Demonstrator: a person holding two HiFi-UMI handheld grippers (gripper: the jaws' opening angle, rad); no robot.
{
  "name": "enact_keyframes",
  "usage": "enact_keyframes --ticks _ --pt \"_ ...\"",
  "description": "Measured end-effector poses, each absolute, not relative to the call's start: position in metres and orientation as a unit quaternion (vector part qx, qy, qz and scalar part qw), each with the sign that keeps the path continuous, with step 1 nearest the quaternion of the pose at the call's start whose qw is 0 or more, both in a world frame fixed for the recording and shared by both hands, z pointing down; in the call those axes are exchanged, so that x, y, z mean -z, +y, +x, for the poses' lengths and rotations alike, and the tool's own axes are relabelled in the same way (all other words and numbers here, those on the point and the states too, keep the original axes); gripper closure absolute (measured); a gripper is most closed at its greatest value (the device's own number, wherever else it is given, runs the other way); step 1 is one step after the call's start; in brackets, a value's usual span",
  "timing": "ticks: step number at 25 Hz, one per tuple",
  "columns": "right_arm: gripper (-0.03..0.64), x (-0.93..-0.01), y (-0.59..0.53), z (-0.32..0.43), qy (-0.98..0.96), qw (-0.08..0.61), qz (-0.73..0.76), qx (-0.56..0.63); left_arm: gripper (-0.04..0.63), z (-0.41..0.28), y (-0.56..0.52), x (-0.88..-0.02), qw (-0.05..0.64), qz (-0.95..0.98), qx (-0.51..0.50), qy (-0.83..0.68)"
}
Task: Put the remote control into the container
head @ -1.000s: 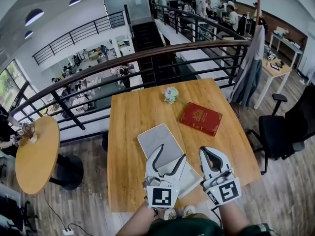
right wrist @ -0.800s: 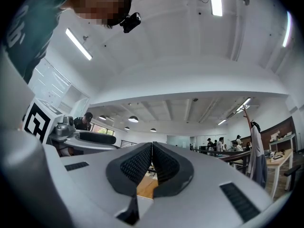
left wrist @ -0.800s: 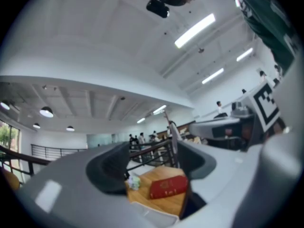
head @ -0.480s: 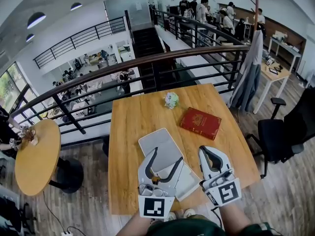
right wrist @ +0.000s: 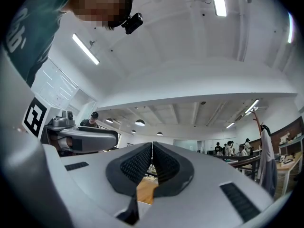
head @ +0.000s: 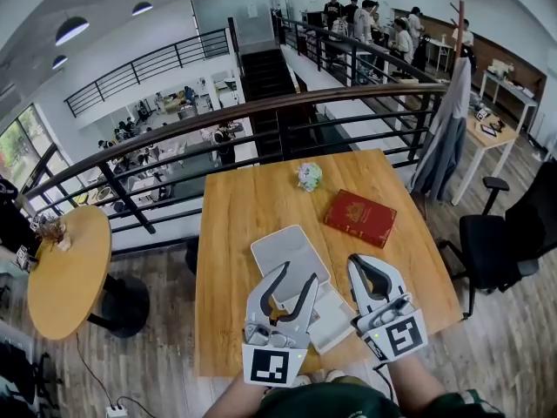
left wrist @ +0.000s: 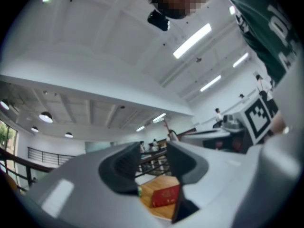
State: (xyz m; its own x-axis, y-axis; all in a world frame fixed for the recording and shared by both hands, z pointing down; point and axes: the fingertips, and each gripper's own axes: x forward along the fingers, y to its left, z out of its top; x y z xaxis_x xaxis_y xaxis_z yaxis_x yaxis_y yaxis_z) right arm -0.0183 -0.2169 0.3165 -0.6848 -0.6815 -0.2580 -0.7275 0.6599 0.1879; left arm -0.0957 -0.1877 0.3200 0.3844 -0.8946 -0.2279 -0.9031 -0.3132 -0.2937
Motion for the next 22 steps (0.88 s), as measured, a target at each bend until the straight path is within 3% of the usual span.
enact_keyframes --ticks 11,22 --pt "0.598 -0.324 -0.201 -0.045 0.922 0.096 -0.355 -0.123 0.594 -0.124 -0.178 -0.322 0.197 -0.784 0.000 0.588" --pt "0.599 -0.327 -0.182 -0.066 0.939 0.085 -0.303 -0.141 0.595 -0.138 -0.178 -0.327 0.182 -0.774 -0.009 0.606"
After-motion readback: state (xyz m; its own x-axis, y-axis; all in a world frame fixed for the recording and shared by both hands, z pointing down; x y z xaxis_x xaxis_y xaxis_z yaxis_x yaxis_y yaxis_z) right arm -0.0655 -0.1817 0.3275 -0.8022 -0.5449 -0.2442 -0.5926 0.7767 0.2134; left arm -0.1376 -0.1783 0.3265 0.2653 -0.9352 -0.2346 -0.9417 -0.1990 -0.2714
